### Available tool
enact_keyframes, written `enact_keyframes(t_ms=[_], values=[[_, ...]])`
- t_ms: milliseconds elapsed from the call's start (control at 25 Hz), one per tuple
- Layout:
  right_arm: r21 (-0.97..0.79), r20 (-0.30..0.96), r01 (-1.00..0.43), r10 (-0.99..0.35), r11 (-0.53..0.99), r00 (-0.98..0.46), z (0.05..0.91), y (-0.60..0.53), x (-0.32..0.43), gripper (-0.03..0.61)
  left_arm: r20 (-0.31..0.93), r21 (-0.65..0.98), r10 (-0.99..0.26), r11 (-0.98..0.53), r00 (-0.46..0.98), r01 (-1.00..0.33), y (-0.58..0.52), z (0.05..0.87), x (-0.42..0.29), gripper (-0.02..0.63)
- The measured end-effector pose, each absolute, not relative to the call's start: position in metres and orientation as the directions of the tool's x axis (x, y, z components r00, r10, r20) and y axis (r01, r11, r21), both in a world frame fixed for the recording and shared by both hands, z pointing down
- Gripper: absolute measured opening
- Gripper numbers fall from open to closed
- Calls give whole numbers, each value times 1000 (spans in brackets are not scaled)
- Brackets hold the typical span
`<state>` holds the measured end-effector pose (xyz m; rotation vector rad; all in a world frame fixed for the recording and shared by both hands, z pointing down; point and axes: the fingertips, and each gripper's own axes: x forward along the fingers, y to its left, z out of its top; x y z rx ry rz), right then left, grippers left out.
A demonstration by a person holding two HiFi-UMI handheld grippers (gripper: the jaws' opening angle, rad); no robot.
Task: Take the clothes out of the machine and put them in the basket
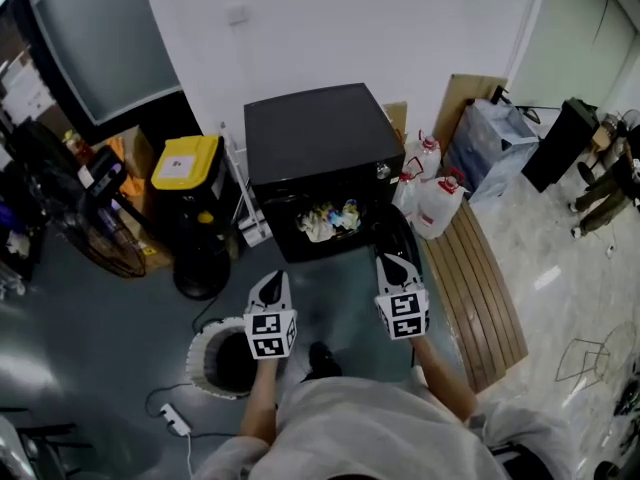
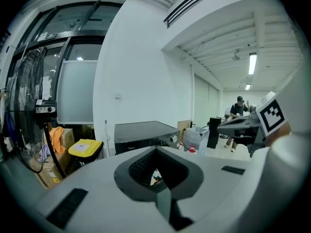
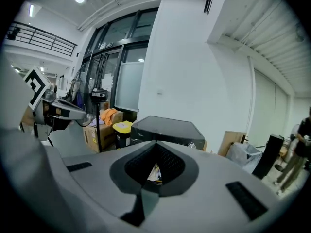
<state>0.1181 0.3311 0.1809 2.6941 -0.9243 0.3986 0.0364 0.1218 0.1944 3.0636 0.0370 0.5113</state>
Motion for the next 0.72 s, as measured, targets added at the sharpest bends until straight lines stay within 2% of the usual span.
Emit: enact_keyframes(t_ms=[400, 720], values=[[172, 353, -597, -517, -784, 780, 189, 251, 227, 21, 354, 19, 59, -998, 933, 56, 33, 210, 159, 17], [160, 416, -649, -545, -744, 728, 231, 229, 268, 22, 416, 35, 64, -998, 907, 55, 18, 247, 193, 17]])
